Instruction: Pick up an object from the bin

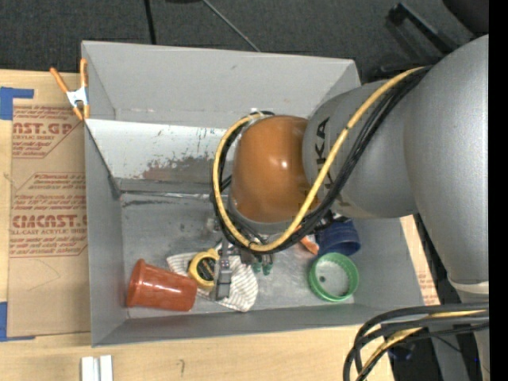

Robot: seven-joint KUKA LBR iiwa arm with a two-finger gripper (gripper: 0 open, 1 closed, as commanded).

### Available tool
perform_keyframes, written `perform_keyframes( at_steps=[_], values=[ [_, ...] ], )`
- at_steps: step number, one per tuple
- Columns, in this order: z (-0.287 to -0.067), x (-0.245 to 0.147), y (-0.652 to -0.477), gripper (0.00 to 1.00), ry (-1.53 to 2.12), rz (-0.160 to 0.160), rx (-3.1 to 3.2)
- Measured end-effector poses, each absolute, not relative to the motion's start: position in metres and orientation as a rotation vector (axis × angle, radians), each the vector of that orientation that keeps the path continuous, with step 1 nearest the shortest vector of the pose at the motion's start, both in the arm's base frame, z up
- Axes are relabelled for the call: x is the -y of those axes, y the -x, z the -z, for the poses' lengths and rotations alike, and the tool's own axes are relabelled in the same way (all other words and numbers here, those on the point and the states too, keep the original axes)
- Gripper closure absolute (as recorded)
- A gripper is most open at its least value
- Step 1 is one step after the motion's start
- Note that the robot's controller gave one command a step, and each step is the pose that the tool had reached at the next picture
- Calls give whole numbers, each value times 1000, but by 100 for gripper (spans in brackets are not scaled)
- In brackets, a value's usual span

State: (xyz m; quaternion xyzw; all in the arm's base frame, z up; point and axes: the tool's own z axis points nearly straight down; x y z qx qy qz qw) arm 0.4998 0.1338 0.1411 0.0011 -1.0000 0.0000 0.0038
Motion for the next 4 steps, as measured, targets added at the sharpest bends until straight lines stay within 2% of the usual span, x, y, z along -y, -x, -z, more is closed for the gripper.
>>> perform_keyframes(
  at_steps=[1,2,3,4],
  values=[
    [-145,-133,-502,0,-1,2,3141],
    [-71,-106,-497,100,5,3,3143],
    [-71,-106,-497,100,4,3,3143],
    [-267,-135,-496,100,-51,0,3142]
  ],
)
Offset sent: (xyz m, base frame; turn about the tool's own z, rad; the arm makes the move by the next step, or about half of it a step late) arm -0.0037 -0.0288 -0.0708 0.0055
